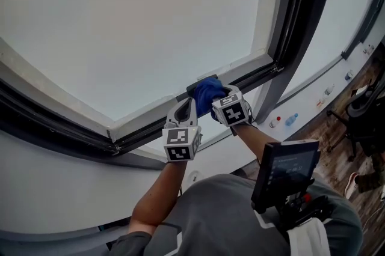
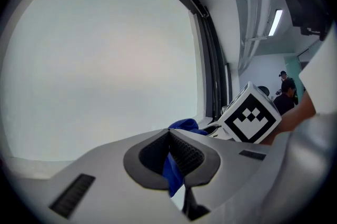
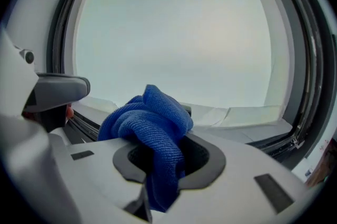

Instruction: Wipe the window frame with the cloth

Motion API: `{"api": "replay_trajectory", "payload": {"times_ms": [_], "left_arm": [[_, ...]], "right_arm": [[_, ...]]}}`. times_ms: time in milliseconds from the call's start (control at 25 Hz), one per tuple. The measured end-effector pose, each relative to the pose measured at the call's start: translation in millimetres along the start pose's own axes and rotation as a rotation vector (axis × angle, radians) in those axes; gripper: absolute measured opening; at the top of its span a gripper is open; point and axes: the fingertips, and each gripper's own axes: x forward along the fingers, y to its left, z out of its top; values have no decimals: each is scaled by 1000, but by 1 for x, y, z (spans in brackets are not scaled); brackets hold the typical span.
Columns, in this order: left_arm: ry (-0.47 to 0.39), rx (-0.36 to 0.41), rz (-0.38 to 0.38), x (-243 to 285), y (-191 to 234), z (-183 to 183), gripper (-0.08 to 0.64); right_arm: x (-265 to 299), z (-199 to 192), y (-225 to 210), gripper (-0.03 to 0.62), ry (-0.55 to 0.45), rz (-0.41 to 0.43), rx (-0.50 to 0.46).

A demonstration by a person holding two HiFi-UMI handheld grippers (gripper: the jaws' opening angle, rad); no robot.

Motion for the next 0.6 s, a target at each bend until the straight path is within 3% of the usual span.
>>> {"api": "replay_trajectory", "payload": {"times_ms": [120, 240, 320, 600], "left_arm": [[0, 9, 14, 6, 1, 4, 9], [-4, 6, 33, 13, 3, 8, 8], [-3, 0, 42, 20, 0, 11, 8], [3, 6, -5, 57, -34, 22, 9]], "right_arm": [[8, -2, -3, 97, 24, 14, -29], [13, -6, -13, 97, 55, 24, 64], [12, -5, -23, 98, 67, 19, 65], [6, -11, -93, 98, 52, -63, 155]]}}
